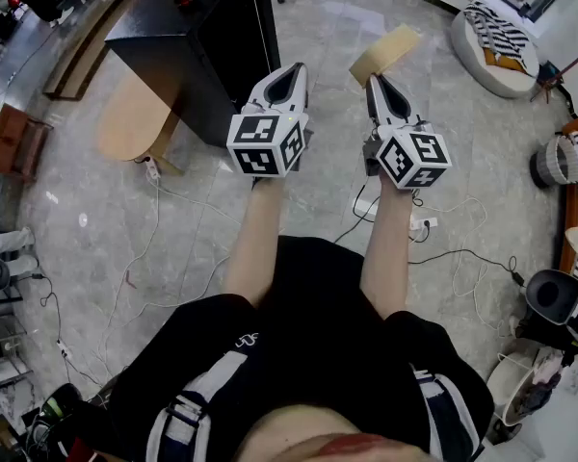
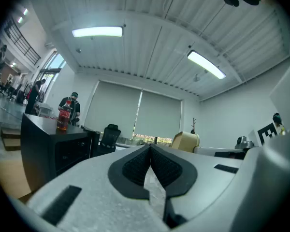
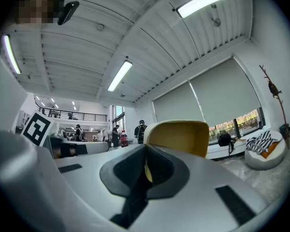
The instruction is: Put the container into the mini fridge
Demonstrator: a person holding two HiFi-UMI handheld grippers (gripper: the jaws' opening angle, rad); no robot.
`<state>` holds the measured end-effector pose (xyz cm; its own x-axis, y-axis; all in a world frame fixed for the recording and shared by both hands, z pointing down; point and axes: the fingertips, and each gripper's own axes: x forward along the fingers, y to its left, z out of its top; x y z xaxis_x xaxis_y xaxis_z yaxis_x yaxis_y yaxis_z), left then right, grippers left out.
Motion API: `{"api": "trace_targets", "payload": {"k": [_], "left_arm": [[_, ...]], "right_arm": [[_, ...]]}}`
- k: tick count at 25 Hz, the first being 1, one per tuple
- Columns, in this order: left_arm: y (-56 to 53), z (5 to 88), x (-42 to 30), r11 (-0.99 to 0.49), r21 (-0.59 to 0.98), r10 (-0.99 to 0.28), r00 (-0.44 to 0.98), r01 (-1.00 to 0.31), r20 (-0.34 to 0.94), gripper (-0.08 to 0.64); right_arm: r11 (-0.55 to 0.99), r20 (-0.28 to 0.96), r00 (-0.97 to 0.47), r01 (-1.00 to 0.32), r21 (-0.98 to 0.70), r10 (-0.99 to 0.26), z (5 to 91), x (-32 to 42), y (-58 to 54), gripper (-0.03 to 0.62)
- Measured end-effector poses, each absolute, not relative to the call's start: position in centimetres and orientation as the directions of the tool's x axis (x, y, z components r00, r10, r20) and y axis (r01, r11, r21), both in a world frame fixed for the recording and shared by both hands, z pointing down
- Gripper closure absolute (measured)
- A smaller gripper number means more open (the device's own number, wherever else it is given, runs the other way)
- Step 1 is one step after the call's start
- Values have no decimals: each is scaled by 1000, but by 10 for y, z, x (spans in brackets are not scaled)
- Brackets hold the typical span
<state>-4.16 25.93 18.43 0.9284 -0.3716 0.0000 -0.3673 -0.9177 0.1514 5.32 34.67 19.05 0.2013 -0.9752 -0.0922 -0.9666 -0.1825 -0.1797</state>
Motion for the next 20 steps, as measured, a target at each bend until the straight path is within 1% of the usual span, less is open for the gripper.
{"api": "trace_targets", "payload": {"k": [5,9,15,20], "left_arm": [[263,182,-27,-920,147,-368,930,-364,-2,554],[266,183,-18,-923,131,-365,931,-363,7,554],[230,206,-18,-898,153,-410,911,-412,47,554],[189,233,12,-892,183,-406,911,-413,76,554]], "right_arm": [[-178,-85,195,-969,-173,-977,191,66,347,575],[-173,-92,195,-962,-212,-976,194,81,347,575],[-154,-64,173,-960,-233,-983,214,89,318,575],[-160,-25,171,-959,-234,-985,236,118,275,575]]}}
